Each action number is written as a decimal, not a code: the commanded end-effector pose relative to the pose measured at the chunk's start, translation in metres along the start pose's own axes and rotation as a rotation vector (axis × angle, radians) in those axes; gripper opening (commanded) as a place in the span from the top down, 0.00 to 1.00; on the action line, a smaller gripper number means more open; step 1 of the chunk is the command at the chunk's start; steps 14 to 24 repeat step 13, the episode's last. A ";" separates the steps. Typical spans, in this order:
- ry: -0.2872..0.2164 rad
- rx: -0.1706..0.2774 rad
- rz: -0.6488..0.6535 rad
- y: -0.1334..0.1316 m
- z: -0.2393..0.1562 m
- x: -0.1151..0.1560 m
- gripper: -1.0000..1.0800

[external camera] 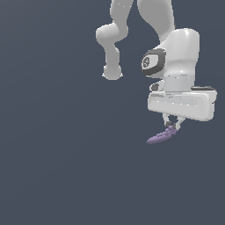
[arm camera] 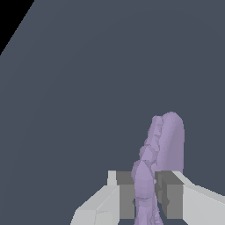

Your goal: Pick up the object and move it to a goal position.

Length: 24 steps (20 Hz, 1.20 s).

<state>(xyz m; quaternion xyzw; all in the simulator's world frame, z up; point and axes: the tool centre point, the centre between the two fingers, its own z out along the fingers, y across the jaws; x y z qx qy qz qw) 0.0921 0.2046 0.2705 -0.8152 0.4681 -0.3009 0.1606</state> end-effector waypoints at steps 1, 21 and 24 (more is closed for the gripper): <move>0.013 0.029 0.000 -0.004 -0.006 -0.001 1.00; 0.038 0.074 -0.001 -0.009 -0.016 -0.003 1.00; 0.038 0.074 -0.001 -0.009 -0.016 -0.003 1.00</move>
